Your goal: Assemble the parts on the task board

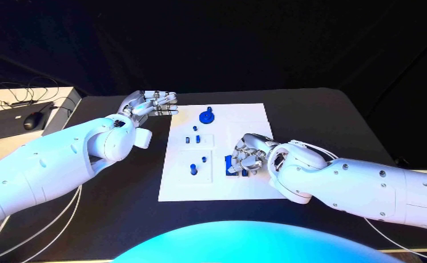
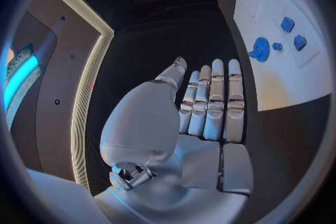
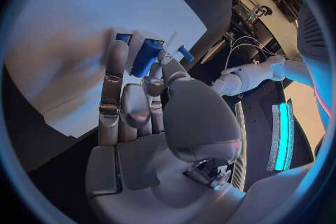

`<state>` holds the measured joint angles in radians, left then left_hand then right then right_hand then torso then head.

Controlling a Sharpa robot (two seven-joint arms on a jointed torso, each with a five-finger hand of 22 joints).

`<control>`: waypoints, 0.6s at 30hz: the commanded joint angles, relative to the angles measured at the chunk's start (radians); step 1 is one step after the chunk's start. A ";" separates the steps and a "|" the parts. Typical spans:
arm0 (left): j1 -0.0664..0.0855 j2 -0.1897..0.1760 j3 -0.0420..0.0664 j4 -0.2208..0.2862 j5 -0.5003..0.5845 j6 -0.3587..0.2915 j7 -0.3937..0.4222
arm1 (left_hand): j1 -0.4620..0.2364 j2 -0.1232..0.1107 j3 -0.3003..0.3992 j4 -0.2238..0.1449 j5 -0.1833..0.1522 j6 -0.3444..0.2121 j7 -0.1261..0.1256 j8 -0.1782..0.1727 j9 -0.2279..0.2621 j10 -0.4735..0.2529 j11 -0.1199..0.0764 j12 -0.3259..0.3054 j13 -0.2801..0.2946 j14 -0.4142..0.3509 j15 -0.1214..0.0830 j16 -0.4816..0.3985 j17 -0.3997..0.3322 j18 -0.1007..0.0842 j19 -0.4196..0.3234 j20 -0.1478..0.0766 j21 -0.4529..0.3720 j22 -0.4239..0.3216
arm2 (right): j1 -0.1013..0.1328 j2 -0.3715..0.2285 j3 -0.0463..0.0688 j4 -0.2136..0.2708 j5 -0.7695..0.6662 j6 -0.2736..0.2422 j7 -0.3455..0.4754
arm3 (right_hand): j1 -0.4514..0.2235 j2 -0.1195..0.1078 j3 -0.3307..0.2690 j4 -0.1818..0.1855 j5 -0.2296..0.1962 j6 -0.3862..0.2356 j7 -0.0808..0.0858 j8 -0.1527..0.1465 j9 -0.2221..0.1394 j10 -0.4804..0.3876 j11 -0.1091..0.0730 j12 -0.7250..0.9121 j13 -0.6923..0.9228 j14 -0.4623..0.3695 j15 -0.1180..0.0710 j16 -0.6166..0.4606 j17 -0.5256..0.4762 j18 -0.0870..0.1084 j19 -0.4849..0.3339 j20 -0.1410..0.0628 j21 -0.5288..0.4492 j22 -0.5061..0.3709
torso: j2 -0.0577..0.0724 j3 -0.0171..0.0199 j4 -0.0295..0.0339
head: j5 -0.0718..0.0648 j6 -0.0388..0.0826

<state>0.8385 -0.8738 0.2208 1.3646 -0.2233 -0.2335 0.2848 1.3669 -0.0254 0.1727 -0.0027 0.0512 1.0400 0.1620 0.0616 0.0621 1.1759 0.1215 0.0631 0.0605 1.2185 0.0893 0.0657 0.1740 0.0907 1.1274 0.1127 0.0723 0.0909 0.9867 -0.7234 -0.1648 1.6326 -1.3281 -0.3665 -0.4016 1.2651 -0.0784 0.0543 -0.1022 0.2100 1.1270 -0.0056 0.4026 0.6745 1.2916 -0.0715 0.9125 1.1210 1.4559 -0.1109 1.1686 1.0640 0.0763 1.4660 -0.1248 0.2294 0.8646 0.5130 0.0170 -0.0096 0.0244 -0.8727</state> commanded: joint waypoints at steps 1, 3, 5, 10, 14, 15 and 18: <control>-0.001 0.000 0.000 0.002 0.003 0.014 0.014 | 0.003 0.003 0.000 -0.003 0.000 0.001 0.000 0.002 0.000 -0.005 -0.004 -0.002 0.000 -0.002 0.000 -0.001 0.001 -0.007 0.009 0.000 0.004 -0.001 | -0.008 0.003 -0.003 -0.005 -0.038 0.030 -0.023 | 0.009 -0.007 0.005 -0.002 -0.006 -0.004 -0.001 0.007 -0.001 0.008 0.003 0.007 0.002 0.001 -0.008 0.005 0.001 -0.014 0.032 -0.006 0.005 0.002 | 0.000 -0.0005 -0.0001 | 0.000 0.000; -0.001 0.000 0.000 0.002 0.003 0.014 0.014 | 0.003 0.003 0.000 -0.003 0.000 0.001 0.000 0.002 0.000 -0.005 -0.004 -0.002 0.000 -0.002 0.000 -0.001 0.001 -0.007 0.009 0.000 0.004 -0.001 | -0.011 0.005 -0.003 -0.007 -0.050 0.026 -0.031 | 0.012 -0.005 0.007 -0.003 -0.006 -0.004 -0.001 0.007 -0.002 0.008 0.003 0.006 0.002 0.001 -0.008 0.005 0.001 -0.013 0.032 -0.006 0.005 0.002 | 0.000 -0.0006 -0.0002 | 0.001 0.000; -0.001 0.000 0.000 0.002 0.003 0.014 0.014 | 0.003 0.003 0.000 -0.003 0.000 0.001 0.000 0.002 0.000 -0.005 -0.004 -0.002 0.000 -0.002 0.000 -0.001 0.001 -0.007 0.009 0.000 0.004 -0.001 | -0.014 0.005 -0.003 -0.010 -0.062 0.019 -0.041 | 0.014 -0.003 0.008 -0.004 -0.006 -0.004 -0.001 0.007 -0.002 0.008 0.003 0.007 0.002 0.001 -0.008 0.005 0.001 -0.013 0.032 -0.006 0.005 0.002 | -0.001 -0.0006 -0.0002 | 0.001 0.000; -0.001 0.000 0.000 0.002 0.003 0.015 0.013 | 0.003 0.003 0.000 -0.003 0.000 0.001 0.000 0.002 0.000 -0.005 -0.004 -0.002 0.000 -0.002 0.000 -0.001 0.001 -0.007 0.009 0.000 0.004 -0.001 | -0.017 0.001 -0.003 -0.012 -0.079 0.006 -0.050 | 0.016 -0.001 0.009 -0.004 -0.006 -0.004 -0.001 0.007 -0.003 0.008 0.002 0.007 0.002 0.001 -0.008 0.005 0.001 -0.013 0.033 -0.006 0.005 0.002 | -0.001 -0.0005 0.0001 | 0.002 0.000; -0.001 -0.001 0.000 0.002 0.003 0.014 0.013 | 0.003 0.003 0.000 -0.003 0.000 0.001 0.000 0.002 0.000 -0.005 -0.004 -0.002 0.000 -0.002 0.000 -0.001 0.001 -0.007 0.009 0.000 0.004 -0.001 | -0.018 -0.002 -0.003 -0.009 -0.076 -0.004 -0.042 | 0.013 -0.001 0.007 -0.005 -0.006 -0.003 -0.001 0.007 -0.006 0.009 0.002 0.008 0.003 0.001 -0.009 0.004 0.000 -0.013 0.032 -0.006 0.005 0.003 | 0.000 0.0001 -0.0005 | 0.003 0.000; -0.001 -0.001 0.000 0.002 0.003 0.014 0.013 | 0.003 0.003 0.000 -0.003 0.000 0.001 0.000 0.002 0.000 -0.005 -0.004 -0.002 0.000 -0.002 0.000 -0.001 0.001 -0.007 0.009 0.000 0.004 -0.001 | -0.018 -0.002 -0.003 -0.007 -0.072 -0.010 -0.036 | 0.011 -0.001 0.006 -0.004 -0.006 -0.003 -0.001 0.007 -0.006 0.009 0.002 0.007 0.002 0.001 -0.009 0.004 0.000 -0.013 0.032 -0.006 0.005 0.003 | 0.001 0.0001 -0.0005 | 0.003 0.000; -0.001 -0.001 0.000 0.002 0.003 0.014 0.013 | 0.003 0.003 0.000 -0.003 0.000 0.001 0.000 0.002 0.000 -0.005 -0.004 -0.002 0.000 -0.002 0.000 -0.001 0.001 -0.007 0.009 0.000 0.004 -0.001 | -0.019 -0.004 -0.003 -0.005 -0.054 -0.042 -0.008 | 0.008 -0.001 0.005 -0.001 -0.006 -0.004 -0.001 0.008 -0.006 0.007 0.003 0.004 0.000 0.000 -0.008 0.003 -0.001 -0.014 0.032 -0.006 0.005 0.002 | 0.000 0.0002 -0.0010 | 0.002 0.000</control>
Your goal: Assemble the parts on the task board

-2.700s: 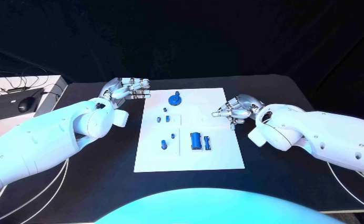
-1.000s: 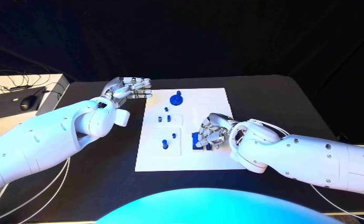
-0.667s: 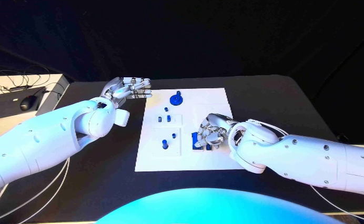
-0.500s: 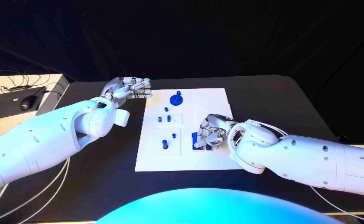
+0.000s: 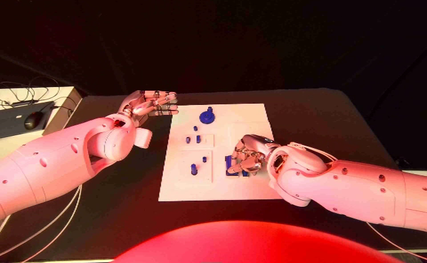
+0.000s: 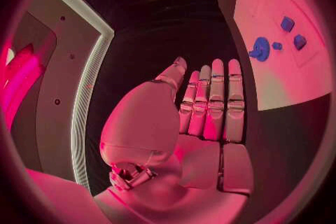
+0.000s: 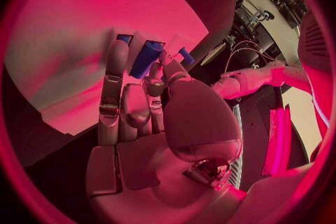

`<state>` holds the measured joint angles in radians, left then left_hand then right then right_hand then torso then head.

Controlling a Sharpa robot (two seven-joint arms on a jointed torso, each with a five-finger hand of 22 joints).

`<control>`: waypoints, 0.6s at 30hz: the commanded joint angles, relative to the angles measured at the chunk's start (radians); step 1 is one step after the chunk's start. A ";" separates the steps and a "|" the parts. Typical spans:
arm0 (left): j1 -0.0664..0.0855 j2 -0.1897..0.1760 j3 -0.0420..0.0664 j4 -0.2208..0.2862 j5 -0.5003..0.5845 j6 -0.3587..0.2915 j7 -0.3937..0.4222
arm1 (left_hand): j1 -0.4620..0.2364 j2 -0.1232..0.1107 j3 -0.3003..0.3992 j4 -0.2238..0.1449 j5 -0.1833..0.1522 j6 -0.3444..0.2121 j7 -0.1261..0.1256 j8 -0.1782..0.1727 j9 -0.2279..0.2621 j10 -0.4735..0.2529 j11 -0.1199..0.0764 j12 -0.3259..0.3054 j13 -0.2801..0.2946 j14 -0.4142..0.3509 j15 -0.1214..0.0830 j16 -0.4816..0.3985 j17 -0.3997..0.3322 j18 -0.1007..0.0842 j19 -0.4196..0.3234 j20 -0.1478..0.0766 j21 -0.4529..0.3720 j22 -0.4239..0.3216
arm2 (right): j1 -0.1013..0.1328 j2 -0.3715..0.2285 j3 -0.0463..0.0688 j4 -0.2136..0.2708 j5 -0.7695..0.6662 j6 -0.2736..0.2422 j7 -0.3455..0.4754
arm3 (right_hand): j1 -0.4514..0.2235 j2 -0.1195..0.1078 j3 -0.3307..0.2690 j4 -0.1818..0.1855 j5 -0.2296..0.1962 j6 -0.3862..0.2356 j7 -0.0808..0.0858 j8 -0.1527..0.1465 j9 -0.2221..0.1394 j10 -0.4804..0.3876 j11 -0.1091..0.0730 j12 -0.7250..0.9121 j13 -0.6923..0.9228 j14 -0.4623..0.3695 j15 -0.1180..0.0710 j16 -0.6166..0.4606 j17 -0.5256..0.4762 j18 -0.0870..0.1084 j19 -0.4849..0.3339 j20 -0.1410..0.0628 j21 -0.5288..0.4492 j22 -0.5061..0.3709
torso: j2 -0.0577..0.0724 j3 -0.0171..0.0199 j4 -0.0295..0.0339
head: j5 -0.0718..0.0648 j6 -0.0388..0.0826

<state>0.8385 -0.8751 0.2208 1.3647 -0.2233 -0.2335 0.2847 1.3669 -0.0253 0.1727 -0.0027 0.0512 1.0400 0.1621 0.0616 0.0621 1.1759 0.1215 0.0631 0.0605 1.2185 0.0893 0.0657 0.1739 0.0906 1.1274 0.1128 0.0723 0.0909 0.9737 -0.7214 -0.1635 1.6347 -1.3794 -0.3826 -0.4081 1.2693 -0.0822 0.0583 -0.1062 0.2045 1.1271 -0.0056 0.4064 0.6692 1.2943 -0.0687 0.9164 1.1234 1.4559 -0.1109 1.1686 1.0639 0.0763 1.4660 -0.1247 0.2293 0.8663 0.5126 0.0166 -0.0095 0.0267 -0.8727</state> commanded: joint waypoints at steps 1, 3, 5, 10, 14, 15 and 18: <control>-0.001 0.001 0.000 0.002 0.002 0.014 0.014 | 0.003 0.003 0.000 -0.003 0.000 0.001 0.000 0.002 0.000 -0.005 -0.004 -0.002 0.000 -0.002 0.000 -0.001 0.001 -0.007 0.009 0.000 0.004 -0.001 | -0.006 -0.007 -0.005 -0.007 0.005 -0.040 0.013 | 0.002 0.004 0.001 0.005 0.000 -0.005 -0.001 0.004 -0.001 0.003 0.000 -0.002 -0.003 0.000 -0.008 0.003 -0.001 -0.014 0.032 -0.006 0.005 0.001 | 0.000 0.0005 -0.0015 | 0.000 0.000; -0.001 0.001 0.000 0.002 0.002 0.014 0.014 | 0.003 0.003 0.000 -0.003 0.000 0.001 0.000 0.002 0.000 -0.005 -0.004 -0.002 0.000 -0.002 0.000 -0.001 0.001 -0.007 0.009 0.000 0.004 -0.001 | -0.006 -0.007 -0.005 -0.007 0.023 -0.063 0.040 | 0.001 0.003 -0.001 0.006 -0.002 -0.005 -0.001 0.005 -0.001 0.004 0.000 0.000 -0.002 0.001 -0.008 0.004 0.000 -0.014 0.031 -0.006 0.004 0.000 | 0.000 0.0003 -0.0018 | -0.001 0.000; -0.001 0.002 0.000 0.002 0.002 0.015 0.014 | 0.003 0.003 0.000 -0.003 0.000 0.001 0.000 0.002 0.000 -0.005 -0.004 -0.002 0.000 -0.002 0.000 -0.001 0.001 -0.007 0.009 0.000 0.004 -0.001 | -0.006 -0.008 -0.005 -0.006 0.045 -0.091 0.075 | -0.003 0.002 -0.004 0.010 -0.007 -0.006 -0.001 0.007 0.000 0.004 0.000 -0.001 -0.003 0.001 -0.008 0.005 0.001 -0.014 0.032 -0.006 0.004 0.001 | 0.000 0.0004 -0.0016 | -0.001 0.000; -0.001 0.003 0.000 0.001 0.002 0.015 0.014 | 0.003 0.003 0.000 -0.003 0.000 0.001 0.000 0.002 0.000 -0.005 -0.004 -0.002 0.000 -0.002 0.000 -0.001 0.001 -0.007 0.009 0.000 0.004 -0.001 | -0.006 -0.016 -0.005 -0.004 0.108 -0.166 0.164 | -0.006 0.001 -0.009 0.021 -0.009 -0.011 0.000 0.009 0.001 -0.001 0.001 -0.009 -0.008 0.000 -0.007 0.005 0.002 -0.014 0.032 -0.005 0.003 0.000 | -0.001 0.0006 -0.0011 | -0.002 0.000; -0.001 0.003 0.000 0.000 0.002 0.016 0.014 | 0.003 0.003 0.000 -0.003 0.000 0.001 0.000 0.002 0.000 -0.005 -0.004 -0.002 0.000 -0.002 0.000 -0.001 0.001 -0.007 0.009 0.000 0.004 -0.001 | -0.006 -0.030 -0.005 0.002 0.171 -0.223 0.236 | -0.004 0.005 -0.011 0.030 -0.004 -0.016 0.001 0.008 -0.001 -0.007 0.002 -0.021 -0.016 0.000 -0.007 0.003 0.000 -0.014 0.031 -0.005 0.001 -0.001 | 0.000 0.0004 -0.0007 | -0.005 0.000; -0.001 0.003 0.000 0.000 0.002 0.016 0.013 | 0.003 0.003 0.000 -0.003 0.000 0.001 0.000 0.002 0.000 -0.005 -0.004 -0.002 0.000 -0.002 0.000 -0.001 0.001 -0.007 0.009 0.000 0.004 -0.001 | -0.005 -0.036 -0.004 0.004 0.194 -0.237 0.256 | -0.005 0.008 -0.012 0.030 -0.007 -0.017 0.002 0.007 -0.002 -0.008 0.003 -0.021 -0.017 0.000 -0.006 0.004 0.000 -0.014 0.031 -0.004 0.000 -0.002 | 0.000 0.0005 -0.0009 | 0.000 0.000; -0.001 0.003 0.000 -0.001 0.002 0.016 0.014 | 0.001 0.003 0.000 -0.003 0.000 0.000 0.000 0.002 0.000 -0.005 -0.003 -0.002 0.000 -0.002 0.000 -0.001 0.001 -0.008 0.008 0.000 0.004 -0.001 | -0.004 -0.056 -0.003 0.011 0.260 -0.265 0.309 | -0.006 0.011 -0.017 0.030 -0.008 -0.022 0.005 0.002 -0.006 -0.016 0.005 -0.033 -0.024 -0.001 -0.004 0.000 -0.003 -0.013 0.029 -0.003 -0.002 -0.003 | -0.001 0.0002 -0.0014 | -0.002 0.000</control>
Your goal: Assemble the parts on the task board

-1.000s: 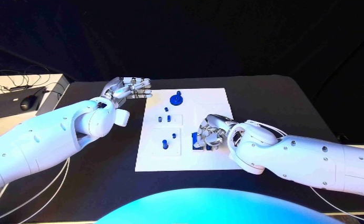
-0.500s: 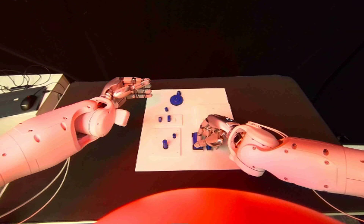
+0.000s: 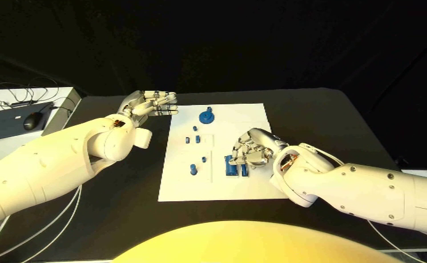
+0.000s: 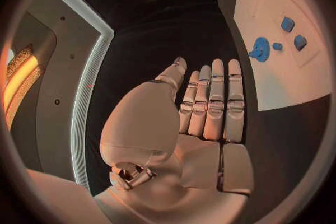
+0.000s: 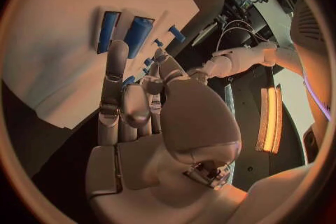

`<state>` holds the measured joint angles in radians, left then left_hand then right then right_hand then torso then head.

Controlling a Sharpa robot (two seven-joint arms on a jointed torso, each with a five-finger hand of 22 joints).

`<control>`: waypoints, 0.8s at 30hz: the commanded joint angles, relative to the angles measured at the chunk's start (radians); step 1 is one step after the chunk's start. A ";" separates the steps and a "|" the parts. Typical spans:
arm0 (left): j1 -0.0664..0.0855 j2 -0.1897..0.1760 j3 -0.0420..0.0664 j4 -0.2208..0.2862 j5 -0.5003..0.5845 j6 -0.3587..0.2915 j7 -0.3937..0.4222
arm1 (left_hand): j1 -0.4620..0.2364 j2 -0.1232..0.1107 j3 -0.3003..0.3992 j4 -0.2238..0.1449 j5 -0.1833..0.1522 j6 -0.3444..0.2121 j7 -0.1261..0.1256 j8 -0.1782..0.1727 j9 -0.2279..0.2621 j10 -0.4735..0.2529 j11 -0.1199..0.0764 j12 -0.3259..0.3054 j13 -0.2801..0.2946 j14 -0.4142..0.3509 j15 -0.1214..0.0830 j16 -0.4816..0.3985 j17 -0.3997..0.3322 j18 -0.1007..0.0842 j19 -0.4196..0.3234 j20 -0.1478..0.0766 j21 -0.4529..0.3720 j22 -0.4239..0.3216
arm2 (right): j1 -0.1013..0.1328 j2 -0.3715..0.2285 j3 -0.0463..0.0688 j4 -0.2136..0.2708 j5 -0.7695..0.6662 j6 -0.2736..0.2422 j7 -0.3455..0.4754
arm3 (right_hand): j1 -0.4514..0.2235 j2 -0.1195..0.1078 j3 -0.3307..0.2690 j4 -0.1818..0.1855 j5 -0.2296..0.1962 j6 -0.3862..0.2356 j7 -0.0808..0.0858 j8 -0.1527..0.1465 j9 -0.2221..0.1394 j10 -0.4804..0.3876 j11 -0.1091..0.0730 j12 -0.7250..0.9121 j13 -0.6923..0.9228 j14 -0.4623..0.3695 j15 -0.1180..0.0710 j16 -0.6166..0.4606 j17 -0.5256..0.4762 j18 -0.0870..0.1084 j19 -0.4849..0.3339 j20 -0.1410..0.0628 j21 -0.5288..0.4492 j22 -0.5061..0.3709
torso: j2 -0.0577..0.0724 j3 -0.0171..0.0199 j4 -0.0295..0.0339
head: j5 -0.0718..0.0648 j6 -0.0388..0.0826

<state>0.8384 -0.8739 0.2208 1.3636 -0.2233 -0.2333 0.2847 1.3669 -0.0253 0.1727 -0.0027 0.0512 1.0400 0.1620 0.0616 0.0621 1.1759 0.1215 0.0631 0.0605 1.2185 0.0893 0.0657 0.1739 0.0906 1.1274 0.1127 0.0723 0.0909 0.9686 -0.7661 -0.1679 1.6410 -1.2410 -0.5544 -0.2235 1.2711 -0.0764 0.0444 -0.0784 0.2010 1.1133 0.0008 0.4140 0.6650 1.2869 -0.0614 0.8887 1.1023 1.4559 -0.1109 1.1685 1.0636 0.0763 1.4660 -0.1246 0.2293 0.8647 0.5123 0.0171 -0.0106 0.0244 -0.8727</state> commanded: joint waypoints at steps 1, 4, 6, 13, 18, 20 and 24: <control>-0.001 0.002 0.000 0.000 0.002 0.016 0.014 | 0.001 0.003 0.000 -0.003 0.000 0.000 0.000 0.002 0.000 -0.005 -0.003 -0.002 0.000 -0.002 0.000 -0.001 0.001 -0.008 0.008 0.000 0.004 -0.001 | 0.003 -0.019 0.002 0.007 0.149 -0.101 0.146 | -0.009 0.005 -0.004 0.003 -0.004 -0.009 0.000 -0.007 -0.003 -0.011 -0.001 -0.007 -0.004 -0.002 -0.004 -0.002 -0.005 -0.013 0.029 -0.003 -0.003 -0.002 | -0.001 -0.0005 -0.0003 | 0.000 0.000; -0.001 0.003 0.000 -0.001 0.003 0.015 0.015 | 0.001 0.003 0.000 -0.003 0.000 0.000 0.000 0.002 0.000 -0.005 -0.003 -0.002 0.000 -0.002 0.000 -0.001 0.001 -0.008 0.008 0.000 0.004 -0.001 | 0.011 -0.043 0.006 0.004 0.259 -0.115 0.219 | -0.008 0.011 -0.011 0.001 -0.003 -0.015 0.005 -0.017 -0.010 -0.025 0.003 -0.023 -0.014 -0.002 -0.001 -0.008 -0.010 -0.013 0.027 0.000 -0.007 -0.005 | -0.001 -0.0006 -0.0007 | -0.001 0.000; -0.001 0.005 0.000 -0.003 0.004 0.016 0.016 | 0.001 0.003 0.000 -0.003 0.000 0.000 0.000 0.002 0.000 -0.005 -0.003 -0.002 0.000 -0.002 0.000 -0.001 0.001 -0.008 0.008 0.000 0.004 -0.001 | 0.018 -0.055 0.008 -0.009 0.353 -0.110 0.282 | -0.002 0.019 -0.012 -0.004 0.006 -0.023 0.010 -0.026 -0.016 -0.039 0.006 -0.040 -0.025 -0.005 0.001 -0.018 -0.020 -0.012 0.023 0.002 -0.012 -0.008 | -0.002 -0.0005 -0.0011 | -0.003 0.000; -0.001 0.016 0.000 -0.020 0.015 0.005 0.037 | 0.001 0.004 0.000 -0.003 -0.001 0.005 -0.003 0.003 0.001 0.000 -0.006 -0.001 0.000 0.000 -0.001 0.000 0.001 -0.008 0.009 0.000 0.004 -0.001 | 0.046 -0.053 0.029 -0.117 0.726 -0.020 0.499 | 0.019 0.065 -0.022 -0.048 0.024 -0.081 0.063 -0.124 -0.078 -0.140 0.044 -0.180 -0.132 -0.079 0.030 -0.261 -0.231 -0.022 -0.052 0.031 -0.091 -0.068 | -0.011 -0.0053 -0.0031 | -0.004 0.000; -0.001 0.023 0.001 -0.039 0.029 -0.023 0.068 | 0.006 0.010 0.005 -0.005 -0.001 0.022 -0.015 0.003 0.001 0.015 -0.013 -0.003 0.000 0.000 -0.004 -0.002 0.000 -0.007 0.009 0.000 0.005 0.000 | 0.069 -0.022 0.045 -0.228 0.871 0.038 0.591 | 0.036 0.091 -0.022 -0.076 0.016 -0.133 0.119 -0.217 -0.179 -0.201 0.087 -0.324 -0.294 -0.158 0.074 -0.474 -0.370 -0.033 -0.172 0.073 -0.167 -0.170 | -0.017 -0.0080 -0.0101 | -0.006 0.000; -0.001 0.029 0.001 -0.049 0.033 -0.036 0.075 | 0.003 0.012 0.006 -0.003 -0.001 0.028 -0.024 0.003 0.001 0.020 -0.015 -0.004 0.000 -0.010 -0.002 -0.005 -0.003 -0.008 0.005 0.002 0.003 -0.001 | 0.075 -0.006 0.055 -0.282 0.918 0.061 0.623 | 0.040 0.101 -0.018 -0.082 0.010 -0.141 0.140 -0.262 -0.241 -0.210 0.105 -0.410 -0.401 -0.183 0.095 -0.594 -0.449 -0.039 -0.247 0.099 -0.166 -0.236 | -0.020 -0.0078 -0.0102 | -0.004 0.000; 0.002 0.044 0.002 -0.068 0.038 -0.071 0.091 | -0.019 -0.003 -0.016 0.007 -0.003 -0.005 -0.037 -0.001 -0.001 -0.028 0.006 -0.005 -0.002 -0.136 0.039 -0.008 -0.043 -0.025 -0.066 0.029 -0.013 -0.020 | 0.081 0.029 0.072 -0.387 0.970 0.101 0.676 | 0.045 0.120 0.014 -0.104 -0.004 -0.114 0.132 -0.343 -0.392 -0.180 0.169 -0.698 -0.819 -0.234 0.141 -0.869 -0.649 -0.060 -0.415 0.165 -0.164 -0.421 | -0.027 -0.0057 -0.0095 | -0.002 0.000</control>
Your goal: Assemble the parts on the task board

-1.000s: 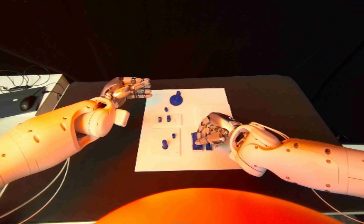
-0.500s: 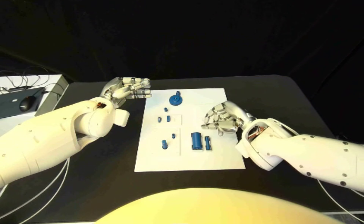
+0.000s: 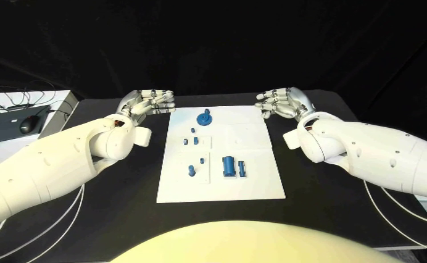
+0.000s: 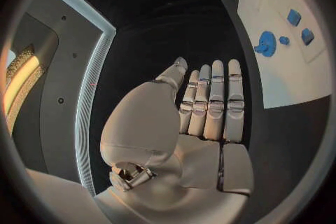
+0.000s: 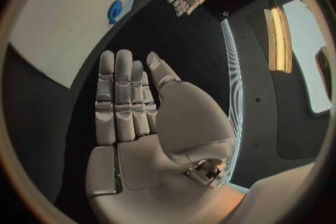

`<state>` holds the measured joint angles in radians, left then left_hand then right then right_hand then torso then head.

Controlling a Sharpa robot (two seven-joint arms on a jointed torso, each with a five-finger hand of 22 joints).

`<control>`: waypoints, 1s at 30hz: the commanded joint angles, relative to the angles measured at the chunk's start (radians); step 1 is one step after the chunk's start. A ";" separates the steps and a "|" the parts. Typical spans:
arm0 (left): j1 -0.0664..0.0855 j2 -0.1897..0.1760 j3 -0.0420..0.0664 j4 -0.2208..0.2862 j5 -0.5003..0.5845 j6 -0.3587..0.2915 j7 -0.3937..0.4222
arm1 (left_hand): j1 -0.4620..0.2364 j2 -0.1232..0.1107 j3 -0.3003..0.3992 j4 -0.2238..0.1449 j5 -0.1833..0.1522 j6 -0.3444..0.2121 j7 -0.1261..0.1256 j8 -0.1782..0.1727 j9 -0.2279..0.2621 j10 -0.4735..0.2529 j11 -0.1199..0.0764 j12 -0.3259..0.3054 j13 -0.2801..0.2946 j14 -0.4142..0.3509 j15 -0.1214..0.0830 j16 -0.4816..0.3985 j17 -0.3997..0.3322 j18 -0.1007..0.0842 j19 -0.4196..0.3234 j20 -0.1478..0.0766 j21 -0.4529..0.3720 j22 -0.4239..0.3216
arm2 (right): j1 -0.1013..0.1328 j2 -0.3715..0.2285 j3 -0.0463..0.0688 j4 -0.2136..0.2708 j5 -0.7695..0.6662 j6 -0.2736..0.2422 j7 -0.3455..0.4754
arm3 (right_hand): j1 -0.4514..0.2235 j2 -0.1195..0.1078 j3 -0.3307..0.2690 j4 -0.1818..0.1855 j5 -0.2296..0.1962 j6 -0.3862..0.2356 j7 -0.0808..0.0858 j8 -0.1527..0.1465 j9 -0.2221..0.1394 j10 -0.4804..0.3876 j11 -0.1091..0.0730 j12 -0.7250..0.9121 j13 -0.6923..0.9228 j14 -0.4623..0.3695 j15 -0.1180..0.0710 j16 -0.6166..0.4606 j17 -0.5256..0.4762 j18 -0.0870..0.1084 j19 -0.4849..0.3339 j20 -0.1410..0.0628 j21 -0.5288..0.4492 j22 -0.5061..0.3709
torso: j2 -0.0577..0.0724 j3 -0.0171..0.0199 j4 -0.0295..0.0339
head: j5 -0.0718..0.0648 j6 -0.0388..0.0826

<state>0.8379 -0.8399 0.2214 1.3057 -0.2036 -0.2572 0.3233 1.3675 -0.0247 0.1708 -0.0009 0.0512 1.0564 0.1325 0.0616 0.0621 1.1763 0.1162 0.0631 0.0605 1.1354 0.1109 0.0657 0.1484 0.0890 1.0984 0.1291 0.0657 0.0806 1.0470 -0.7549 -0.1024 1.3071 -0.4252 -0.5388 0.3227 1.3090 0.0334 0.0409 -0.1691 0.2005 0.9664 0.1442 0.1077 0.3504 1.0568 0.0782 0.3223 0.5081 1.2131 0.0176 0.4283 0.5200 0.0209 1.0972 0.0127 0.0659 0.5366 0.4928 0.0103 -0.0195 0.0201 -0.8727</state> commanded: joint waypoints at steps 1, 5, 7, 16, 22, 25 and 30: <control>0.003 0.014 0.001 -0.013 0.021 -0.059 0.059 | -0.025 -0.009 -0.024 0.006 0.001 -0.053 -0.014 -0.002 -0.002 -0.056 0.021 -0.004 -0.002 -0.083 0.029 -0.007 -0.029 -0.030 -0.069 0.022 -0.007 -0.016 | 0.003 0.027 0.010 -0.080 0.165 0.096 0.140 | 0.001 0.005 0.019 -0.017 -0.008 0.041 -0.001 -0.047 -0.116 0.075 0.020 -0.174 -0.320 -0.001 0.031 -0.197 -0.162 -0.009 -0.060 0.043 -0.004 -0.140 | -0.010 0.0019 0.0002 | 0.002 0.000; 0.006 0.026 0.003 -0.020 0.034 -0.102 0.090 | -0.035 -0.011 -0.069 0.007 -0.003 -0.117 -0.029 -0.004 -0.004 -0.147 0.026 -0.004 -0.003 -0.187 0.053 -0.006 -0.081 -0.044 -0.184 0.057 -0.007 -0.019 | 0.004 0.051 0.022 -0.154 0.209 0.134 0.163 | -0.009 0.004 0.032 -0.024 -0.016 0.032 0.014 -0.045 -0.188 0.061 0.046 -0.229 -0.449 -0.009 0.069 -0.333 -0.269 -0.014 -0.144 0.079 -0.002 -0.246 | -0.011 0.0050 0.0018 | 0.006 0.000; 0.007 0.031 0.003 -0.022 0.037 -0.119 0.105 | -0.032 0.000 -0.103 0.003 -0.003 -0.144 -0.033 -0.005 -0.005 -0.192 0.025 -0.002 -0.002 -0.268 0.055 -0.005 -0.089 -0.026 -0.219 0.077 -0.001 -0.015 | 0.004 0.059 0.027 -0.180 0.222 0.146 0.171 | -0.004 -0.001 0.038 -0.038 -0.019 0.025 0.015 -0.044 -0.221 0.046 0.052 -0.244 -0.450 -0.022 0.083 -0.367 -0.317 -0.016 -0.173 0.093 0.000 -0.296 | -0.011 0.0078 0.0030 | 0.009 0.000; 0.012 0.037 -0.004 -0.017 0.031 -0.106 0.068 | -0.504 0.025 -0.171 0.001 -0.051 -1.056 -0.132 -0.062 -0.062 -1.176 -0.116 -0.063 -0.060 -1.135 -0.111 -0.066 -0.148 -0.089 -1.098 -0.129 -0.066 -0.081 | 0.004 0.063 0.033 -0.193 0.186 0.094 0.129 | -0.480 -0.033 -0.041 0.169 -0.201 -0.966 -0.144 -0.108 -0.350 -0.355 -0.078 -0.322 -0.508 -0.457 -0.018 -0.428 -0.520 -0.021 -1.097 -0.013 -0.066 -0.537 | -0.010 0.0074 0.0022 | 0.009 0.006; 0.055 0.042 -0.050 0.042 0.068 -0.192 0.095 | -1.368 0.025 -0.171 0.001 -0.051 -1.056 -0.132 -0.062 -0.062 -1.176 -0.116 -0.063 -0.060 -1.135 -0.111 -0.066 -0.148 -0.089 -1.098 -0.129 -0.066 -0.081 | 0.004 0.047 0.046 -0.107 0.231 0.032 0.142 | -1.309 -0.033 -0.041 0.169 -0.201 -0.966 -0.144 -0.108 -0.350 -1.057 -0.078 -0.322 -0.508 -1.213 -0.018 -0.428 -0.520 -0.021 -1.097 -0.013 -0.066 -0.537 | 0.000 0.0046 0.0050 | 0.004 0.049; 0.093 0.046 -0.092 0.097 0.101 -0.271 0.120 | -1.368 0.025 -0.171 0.001 -0.051 -1.056 -0.132 -0.062 -0.062 -1.176 -0.116 -0.063 -0.060 -1.135 -0.111 -0.066 -0.148 -0.089 -1.098 -0.129 -0.066 -0.081 | 0.004 0.031 0.058 -0.028 0.272 -0.024 0.153 | -1.309 -0.033 -0.041 0.169 -0.201 -0.966 -0.144 -0.108 -0.350 -1.057 -0.078 -0.322 -0.508 -1.213 -0.018 -0.428 -0.520 -0.021 -1.097 -0.013 -0.066 -0.537 | 0.009 0.0020 0.0076 | 0.000 0.089; 0.162 0.054 -0.166 0.193 0.160 -0.410 0.164 | -1.368 0.025 -0.171 0.001 -0.051 -1.056 -0.132 -0.062 -0.062 -1.176 -0.116 -0.063 -0.060 -1.135 -0.111 -0.066 -0.148 -0.089 -1.098 -0.129 -0.066 -0.081 | 0.003 0.002 0.081 0.124 0.352 -0.132 0.176 | -1.309 -0.033 -0.041 0.169 -0.201 -0.966 -0.144 -0.108 -0.350 -1.057 -0.078 -0.322 -0.508 -1.213 -0.018 -0.428 -0.520 -0.021 -1.097 -0.013 -0.066 -0.537 | 0.028 -0.0035 0.0129 | -0.009 0.171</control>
<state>0.9900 -0.7875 0.0592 1.4807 -0.1067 -0.5316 0.4220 0.2091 0.0004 0.0068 -0.0027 0.0075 0.0495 0.0053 0.0080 0.0035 0.0525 0.0078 0.0065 0.0034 0.0447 0.0093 0.0065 0.0035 0.0128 0.0483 0.0138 0.0066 0.0041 1.0501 -0.7477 -0.0236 1.4021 -0.1548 -0.5591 0.4629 0.1778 0.0017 0.0016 -0.0163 0.0131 0.0539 0.0093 0.0073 0.0042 0.0941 0.0073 0.0092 0.0034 0.1289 0.0062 0.0068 0.0050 0.0216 0.0511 0.0068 0.0086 0.0070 0.5064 0.0110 -0.0107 0.0155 -0.7447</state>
